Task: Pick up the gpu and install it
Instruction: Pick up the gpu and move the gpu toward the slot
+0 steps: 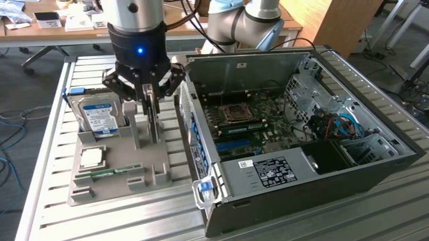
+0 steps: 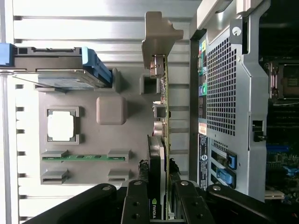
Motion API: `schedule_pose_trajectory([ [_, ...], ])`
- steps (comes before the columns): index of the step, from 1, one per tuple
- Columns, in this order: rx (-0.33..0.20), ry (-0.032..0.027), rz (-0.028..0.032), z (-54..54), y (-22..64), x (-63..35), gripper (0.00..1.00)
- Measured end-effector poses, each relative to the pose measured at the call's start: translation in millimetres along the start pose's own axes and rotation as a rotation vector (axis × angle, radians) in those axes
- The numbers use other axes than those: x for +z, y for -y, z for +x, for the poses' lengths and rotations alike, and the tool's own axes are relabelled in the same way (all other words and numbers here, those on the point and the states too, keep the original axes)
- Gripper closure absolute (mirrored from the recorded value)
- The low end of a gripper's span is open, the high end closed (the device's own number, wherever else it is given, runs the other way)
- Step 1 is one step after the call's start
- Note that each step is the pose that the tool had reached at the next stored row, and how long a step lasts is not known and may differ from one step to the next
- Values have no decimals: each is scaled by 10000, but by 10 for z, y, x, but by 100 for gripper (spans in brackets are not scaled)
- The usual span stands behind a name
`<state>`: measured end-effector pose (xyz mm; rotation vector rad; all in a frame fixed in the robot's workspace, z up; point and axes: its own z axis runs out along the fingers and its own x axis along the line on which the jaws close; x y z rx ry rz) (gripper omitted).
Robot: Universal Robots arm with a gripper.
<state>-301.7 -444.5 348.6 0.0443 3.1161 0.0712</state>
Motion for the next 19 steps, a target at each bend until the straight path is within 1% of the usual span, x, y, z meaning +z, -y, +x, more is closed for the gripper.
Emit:
schedule_pose_trajectory([
  [9,0,0,0,-6,-12,-256,73],
  [14,0,0,0,-9,-17,-370,73],
  [19,0,0,0,-11,-21,-464,73],
])
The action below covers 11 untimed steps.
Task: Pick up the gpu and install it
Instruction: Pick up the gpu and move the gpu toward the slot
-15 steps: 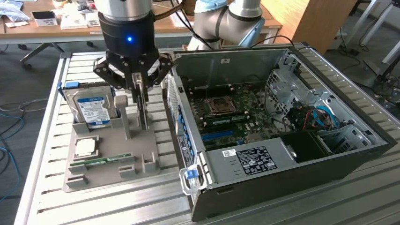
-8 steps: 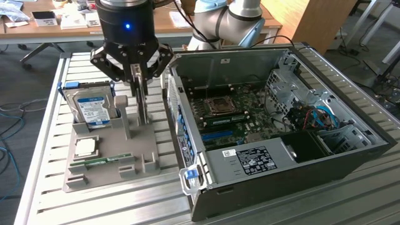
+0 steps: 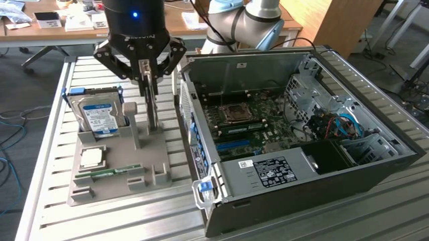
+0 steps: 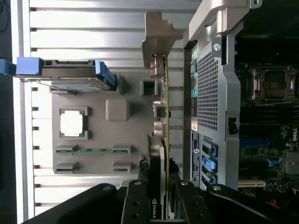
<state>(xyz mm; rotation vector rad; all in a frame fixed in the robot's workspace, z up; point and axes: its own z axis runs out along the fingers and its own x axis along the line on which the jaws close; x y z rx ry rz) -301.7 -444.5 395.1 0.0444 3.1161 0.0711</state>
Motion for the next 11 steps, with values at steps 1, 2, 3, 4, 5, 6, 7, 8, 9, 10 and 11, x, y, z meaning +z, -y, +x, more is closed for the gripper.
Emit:
schedule_pose_trajectory([
  [1,-1,0,0,-1,-1,-22,73],
  [2,0,0,0,-1,-2,-42,73],
  [3,0,-1,0,-2,-3,-64,73],
  [4,0,0,0,-2,-4,-87,73],
  [5,0,-1,1,-3,-5,-111,73],
  [6,-1,0,0,-3,-6,-135,73],
  [7,0,-1,1,-4,-7,-161,73],
  [8,0,0,0,-4,-9,-184,73],
  [9,0,-1,1,-5,-9,-203,73],
  [10,-1,0,0,-5,-10,-213,73],
  [11,0,2,-2,-5,-10,-213,73],
])
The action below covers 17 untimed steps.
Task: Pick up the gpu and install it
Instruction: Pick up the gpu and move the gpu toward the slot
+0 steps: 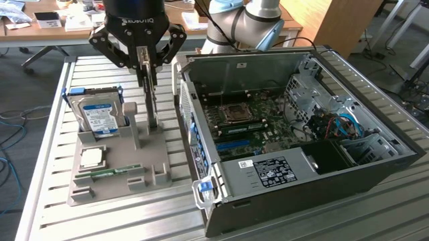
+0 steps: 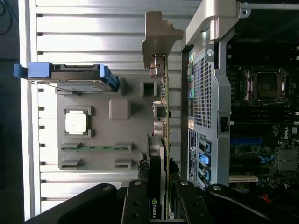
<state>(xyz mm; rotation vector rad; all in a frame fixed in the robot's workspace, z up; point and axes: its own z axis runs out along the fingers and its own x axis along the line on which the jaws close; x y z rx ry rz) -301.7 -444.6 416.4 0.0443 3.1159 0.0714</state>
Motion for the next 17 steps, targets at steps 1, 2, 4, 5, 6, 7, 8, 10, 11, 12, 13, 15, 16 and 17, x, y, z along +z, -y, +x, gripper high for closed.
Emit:
schedule_pose_trajectory([
  [1,0,0,1,0,0,0,73],
  [2,0,0,0,0,0,0,73],
  [4,0,-2,2,0,0,-1,73],
  [5,-1,-2,2,-2,0,-2,73],
  [6,-2,-4,3,-7,0,-2,73],
  [7,-3,-4,3,-15,0,-2,73],
  [8,-2,-2,2,-26,-1,-1,73],
  [10,-1,-3,2,-59,-2,0,73],
  [11,-1,-2,2,-78,-2,0,73],
  [12,-1,-2,1,-98,-3,1,73],
  [13,-1,-2,2,-120,-3,2,73],
  [15,0,-2,2,-164,-5,3,73],
  [16,1,-2,2,-187,-6,3,73],
  [17,0,-3,2,-210,-6,4,73],
])
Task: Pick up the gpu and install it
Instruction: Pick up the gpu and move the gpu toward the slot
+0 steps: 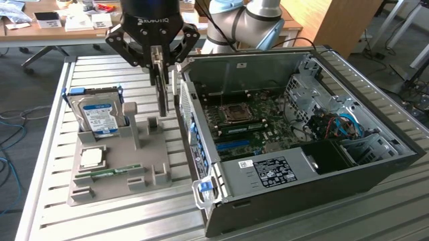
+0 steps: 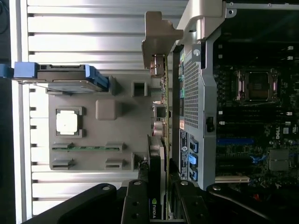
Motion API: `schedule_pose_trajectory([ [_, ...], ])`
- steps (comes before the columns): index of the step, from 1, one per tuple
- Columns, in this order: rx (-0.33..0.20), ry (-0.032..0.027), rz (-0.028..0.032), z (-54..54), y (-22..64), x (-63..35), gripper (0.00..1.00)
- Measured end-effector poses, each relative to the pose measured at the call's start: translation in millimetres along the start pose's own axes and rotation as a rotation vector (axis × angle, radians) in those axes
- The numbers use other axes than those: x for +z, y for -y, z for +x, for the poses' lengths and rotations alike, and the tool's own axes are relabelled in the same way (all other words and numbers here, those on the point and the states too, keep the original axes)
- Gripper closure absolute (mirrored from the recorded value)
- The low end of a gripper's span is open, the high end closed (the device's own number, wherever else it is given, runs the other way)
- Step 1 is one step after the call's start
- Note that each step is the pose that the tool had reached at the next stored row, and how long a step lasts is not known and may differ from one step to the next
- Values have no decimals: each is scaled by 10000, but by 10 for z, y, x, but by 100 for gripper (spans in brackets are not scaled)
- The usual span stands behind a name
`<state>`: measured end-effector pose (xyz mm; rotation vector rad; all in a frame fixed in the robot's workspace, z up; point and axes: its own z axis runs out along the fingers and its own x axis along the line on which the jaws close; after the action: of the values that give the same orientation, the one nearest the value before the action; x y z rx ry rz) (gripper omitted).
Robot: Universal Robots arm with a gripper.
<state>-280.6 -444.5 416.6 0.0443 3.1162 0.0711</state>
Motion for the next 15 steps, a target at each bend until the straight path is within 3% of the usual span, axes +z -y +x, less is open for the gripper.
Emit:
schedule_pose_trajectory([
  [15,1,-1,0,-458,-13,11,73],
])
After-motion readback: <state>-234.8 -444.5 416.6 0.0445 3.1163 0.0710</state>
